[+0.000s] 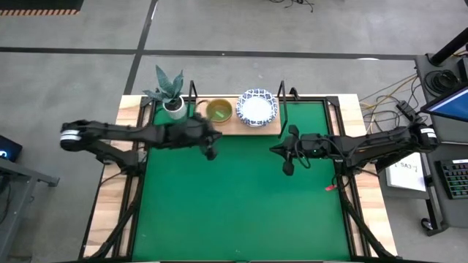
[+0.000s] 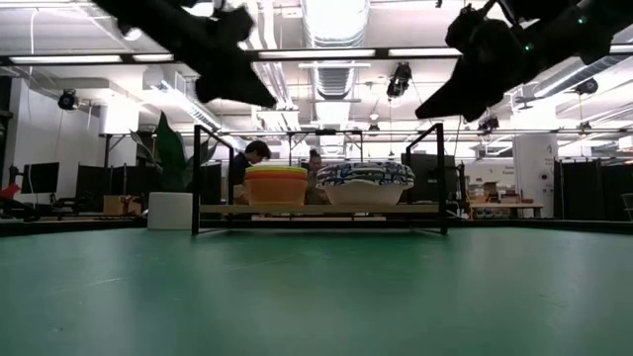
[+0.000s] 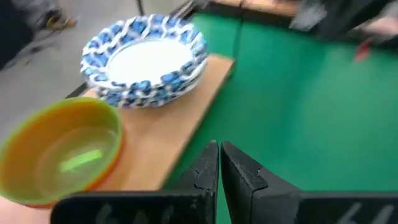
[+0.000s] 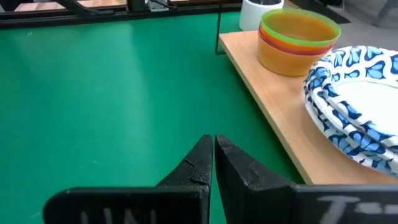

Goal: Place and stack bowls onto a shelf
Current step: Adjust the stacked transparent bowls on the shelf

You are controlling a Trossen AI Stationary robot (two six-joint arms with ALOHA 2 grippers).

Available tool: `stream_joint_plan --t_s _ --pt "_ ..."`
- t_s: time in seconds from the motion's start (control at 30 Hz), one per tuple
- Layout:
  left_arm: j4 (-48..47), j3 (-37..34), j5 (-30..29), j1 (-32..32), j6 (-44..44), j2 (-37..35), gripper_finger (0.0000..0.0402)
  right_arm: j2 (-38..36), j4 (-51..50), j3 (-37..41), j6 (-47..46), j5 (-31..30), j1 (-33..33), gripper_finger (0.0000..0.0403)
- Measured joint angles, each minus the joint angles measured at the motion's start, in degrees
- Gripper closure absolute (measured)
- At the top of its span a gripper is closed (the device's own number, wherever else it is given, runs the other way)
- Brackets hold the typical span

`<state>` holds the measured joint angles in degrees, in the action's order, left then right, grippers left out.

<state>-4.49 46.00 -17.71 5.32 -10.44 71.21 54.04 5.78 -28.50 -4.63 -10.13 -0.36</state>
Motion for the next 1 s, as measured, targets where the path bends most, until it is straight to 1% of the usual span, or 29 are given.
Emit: stream_joint_plan --t_s 0.23,0.33,0.47,0.67,0.87,0.93,1.0 --pt "-21.5 19.5 -0.4 10.4 7.6 17.1 0.0402 0.1 0.6 0.2 1.5 0.0 0.0 0.0394" --pt "-27.3 25.2 -0.6 13.5 9.4 22.7 0.0402 0.2 0.4 0.4 1.5 0.0 0.3 0.0394" --pt "-31.6 30.1 -0.4 14.5 12.7 27.4 0.0402 0.5 0.5 0.6 1.7 0.1 1.0 0.0394" --pt "-36.7 33.5 -0.2 14.5 13.4 29.8 0.0402 0.5 0.5 0.6 1.8 0.1 1.2 0.0394" --pt "-37.6 34.6 -1.0 14.3 13.5 27.6 0.0402 0.5 0.5 0.7 2.5 0.0 1.2 0.0394" --pt "-39.9 35.1 0.9 14.1 14.8 26.5 0.0402 0.5 0.5 0.7 2.4 0.0 1.2 0.0394" --pt "-42.3 34.9 6.2 13.7 18.2 25.8 0.0402 0.5 0.5 0.7 2.3 0.0 1.2 0.0394"
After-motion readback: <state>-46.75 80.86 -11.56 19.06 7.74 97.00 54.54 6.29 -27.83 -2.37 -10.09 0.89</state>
